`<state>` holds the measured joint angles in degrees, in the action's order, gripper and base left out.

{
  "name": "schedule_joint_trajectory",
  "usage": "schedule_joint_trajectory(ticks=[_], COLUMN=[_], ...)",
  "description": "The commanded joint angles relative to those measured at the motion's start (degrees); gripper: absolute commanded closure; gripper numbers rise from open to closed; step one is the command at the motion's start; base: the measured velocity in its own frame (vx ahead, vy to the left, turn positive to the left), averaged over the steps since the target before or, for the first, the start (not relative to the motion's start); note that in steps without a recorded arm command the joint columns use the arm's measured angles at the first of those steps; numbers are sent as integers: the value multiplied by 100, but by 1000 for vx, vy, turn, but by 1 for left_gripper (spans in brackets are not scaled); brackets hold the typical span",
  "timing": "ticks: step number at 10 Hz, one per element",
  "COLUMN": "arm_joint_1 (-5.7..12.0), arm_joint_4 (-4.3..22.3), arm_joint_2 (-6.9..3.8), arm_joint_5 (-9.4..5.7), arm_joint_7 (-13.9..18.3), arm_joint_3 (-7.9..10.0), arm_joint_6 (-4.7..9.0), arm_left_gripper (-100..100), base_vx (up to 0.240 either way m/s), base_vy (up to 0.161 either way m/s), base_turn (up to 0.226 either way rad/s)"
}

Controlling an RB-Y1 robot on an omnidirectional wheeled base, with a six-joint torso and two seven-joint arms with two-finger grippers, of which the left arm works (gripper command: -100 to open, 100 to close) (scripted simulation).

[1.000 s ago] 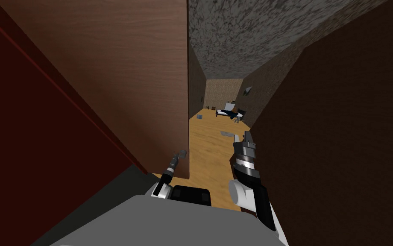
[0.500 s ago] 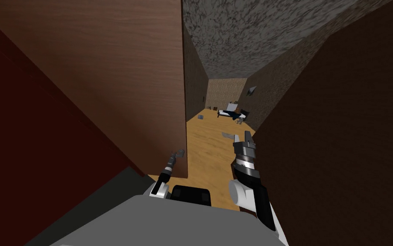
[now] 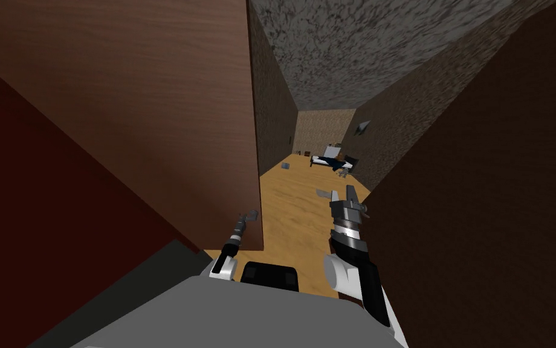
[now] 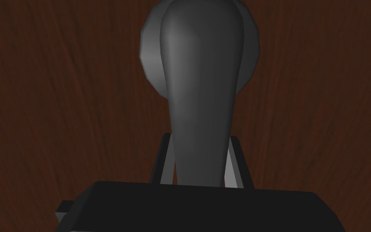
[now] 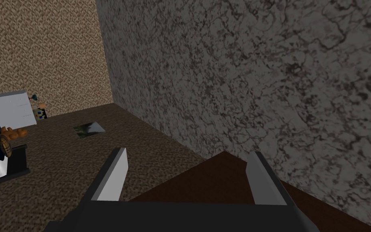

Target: Push the door open

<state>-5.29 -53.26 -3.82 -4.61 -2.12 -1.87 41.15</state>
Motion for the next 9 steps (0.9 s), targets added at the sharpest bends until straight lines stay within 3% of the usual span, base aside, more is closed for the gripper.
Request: schedule_joint_trajectory(ticks=[1, 8, 9], arm_joint_1=[136, 245, 220], arm_joint_4=[162, 270, 283], arm_joint_2=[19, 275, 210], arm_joint_5=[-66, -250, -253], arm_joint_7=[-62, -186, -179], arm_joint_3=[183, 636, 649], arm_joint_6=[96, 97, 90], arm_left_gripper=[100, 100, 100], base_vx=[121, 182, 62], base_vy=[-80, -98, -10], base_turn=[66, 82, 35])
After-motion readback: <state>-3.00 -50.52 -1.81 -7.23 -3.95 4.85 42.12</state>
